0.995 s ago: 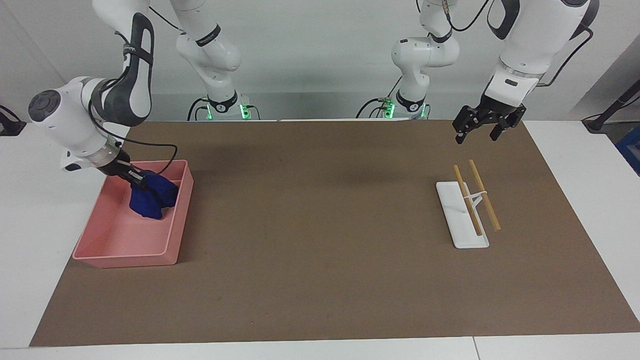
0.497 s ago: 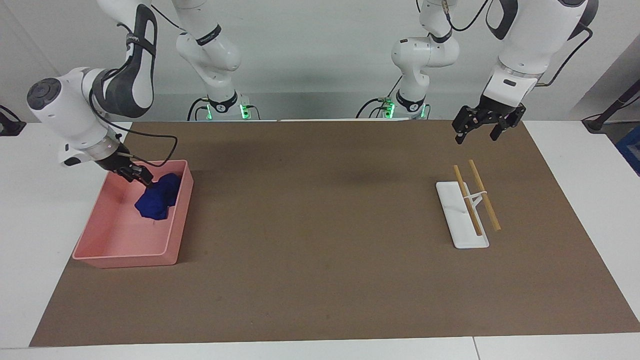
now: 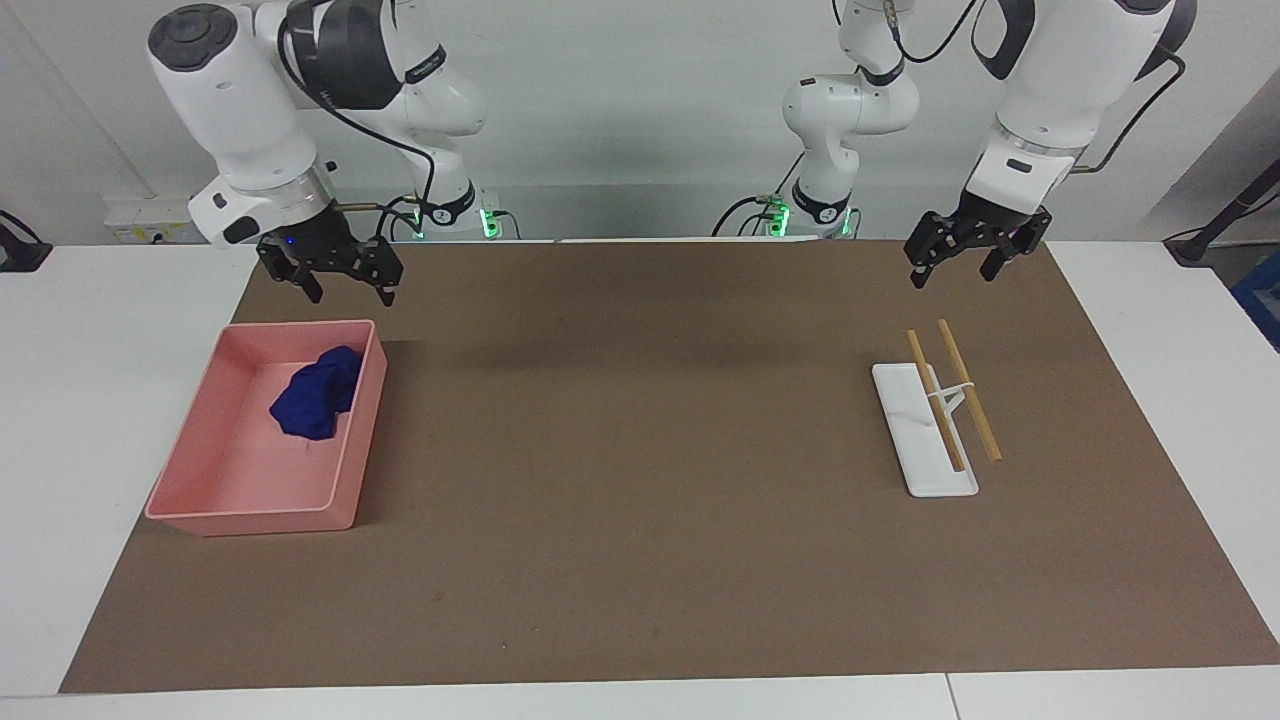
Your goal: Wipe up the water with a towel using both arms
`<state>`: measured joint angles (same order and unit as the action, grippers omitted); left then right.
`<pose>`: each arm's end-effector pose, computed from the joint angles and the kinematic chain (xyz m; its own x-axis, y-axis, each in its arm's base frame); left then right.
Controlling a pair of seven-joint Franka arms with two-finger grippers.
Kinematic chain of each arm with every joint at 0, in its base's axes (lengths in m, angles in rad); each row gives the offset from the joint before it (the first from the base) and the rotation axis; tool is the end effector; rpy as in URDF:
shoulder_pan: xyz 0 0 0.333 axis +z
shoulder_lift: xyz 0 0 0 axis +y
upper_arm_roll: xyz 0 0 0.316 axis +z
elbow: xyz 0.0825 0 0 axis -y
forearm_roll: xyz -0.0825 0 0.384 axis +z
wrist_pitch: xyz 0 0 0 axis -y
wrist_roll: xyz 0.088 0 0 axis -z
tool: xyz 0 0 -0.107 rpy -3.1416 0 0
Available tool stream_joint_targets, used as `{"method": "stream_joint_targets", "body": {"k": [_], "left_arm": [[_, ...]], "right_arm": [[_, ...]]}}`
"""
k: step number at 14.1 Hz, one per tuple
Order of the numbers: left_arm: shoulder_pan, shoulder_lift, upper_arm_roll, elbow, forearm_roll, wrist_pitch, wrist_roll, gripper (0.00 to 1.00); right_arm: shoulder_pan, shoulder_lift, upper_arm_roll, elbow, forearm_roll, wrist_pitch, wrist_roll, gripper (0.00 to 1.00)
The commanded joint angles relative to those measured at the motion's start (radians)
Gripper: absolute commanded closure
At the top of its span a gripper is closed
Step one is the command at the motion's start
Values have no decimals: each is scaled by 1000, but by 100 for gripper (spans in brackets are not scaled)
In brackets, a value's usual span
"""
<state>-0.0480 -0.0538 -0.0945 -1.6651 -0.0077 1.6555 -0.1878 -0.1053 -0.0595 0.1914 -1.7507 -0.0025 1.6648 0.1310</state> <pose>0.5393 -0.0795 0.6167 0.9980 0.0460 0.0427 0.0456 -0.9989 0.0108 0.5379 0.0488 0.5792 0.9986 -0.0453 -0.0254 -0.0449 -0.9988 0.0173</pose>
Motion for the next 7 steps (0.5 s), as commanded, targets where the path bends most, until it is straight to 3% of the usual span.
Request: {"method": "stream_joint_targets", "body": {"k": [1,3,7], "left_arm": [[-13,-23,9,-18,18,-3,8,0],[-13,-23,9,-18,18,-3,8,0],[-13,-23,9,-18,18,-3,8,0]], "right_arm": [[61,56,-1,159,-39,-114,27,0],[64,78,-1,244,-42,-158,50,0],[49,63,-7,252,-37,-206,39,0]]}}
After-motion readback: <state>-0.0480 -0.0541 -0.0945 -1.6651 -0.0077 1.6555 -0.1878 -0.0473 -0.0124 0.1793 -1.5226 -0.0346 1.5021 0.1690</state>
